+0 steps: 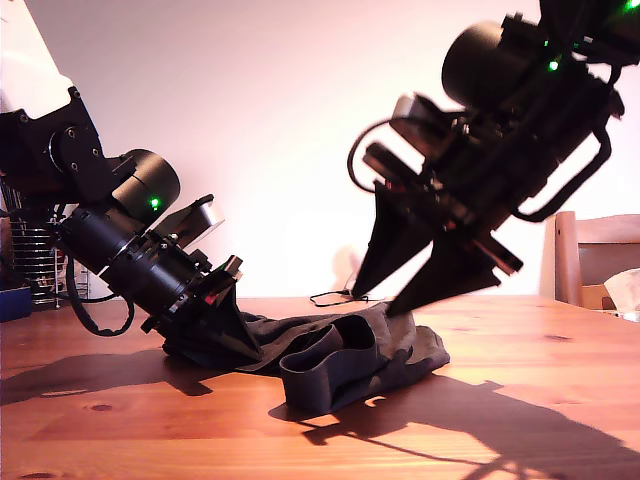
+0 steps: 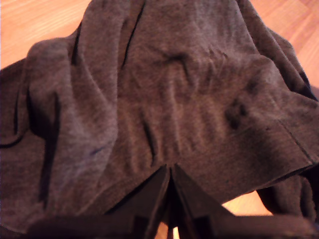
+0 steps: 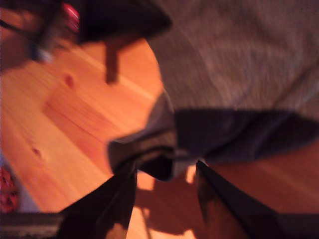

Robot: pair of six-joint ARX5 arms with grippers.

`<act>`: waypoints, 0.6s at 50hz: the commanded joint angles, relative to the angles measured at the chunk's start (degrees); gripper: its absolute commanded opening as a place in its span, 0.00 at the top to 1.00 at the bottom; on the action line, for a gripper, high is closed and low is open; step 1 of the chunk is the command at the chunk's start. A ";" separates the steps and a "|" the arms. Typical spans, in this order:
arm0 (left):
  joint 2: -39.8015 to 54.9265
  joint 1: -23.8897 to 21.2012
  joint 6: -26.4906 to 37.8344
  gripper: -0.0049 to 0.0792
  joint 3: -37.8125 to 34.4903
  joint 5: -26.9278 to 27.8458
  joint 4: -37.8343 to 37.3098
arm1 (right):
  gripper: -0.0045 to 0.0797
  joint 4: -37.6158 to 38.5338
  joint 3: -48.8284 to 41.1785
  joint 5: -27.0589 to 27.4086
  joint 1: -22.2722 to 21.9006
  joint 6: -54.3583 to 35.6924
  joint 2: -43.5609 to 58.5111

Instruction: Fold the underwear in front of you. After folding it, place it to the right side.

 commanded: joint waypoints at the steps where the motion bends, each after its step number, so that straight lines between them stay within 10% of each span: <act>1: 1.07 -0.15 0.26 0.96 0.00 -0.35 -0.31 | 0.55 0.00 0.61 0.17 1.07 -0.33 1.84; 30: 1.07 -0.90 0.31 0.96 0.00 -0.33 -0.61 | 0.55 -6.16 3.96 -5.14 1.66 9.40 5.03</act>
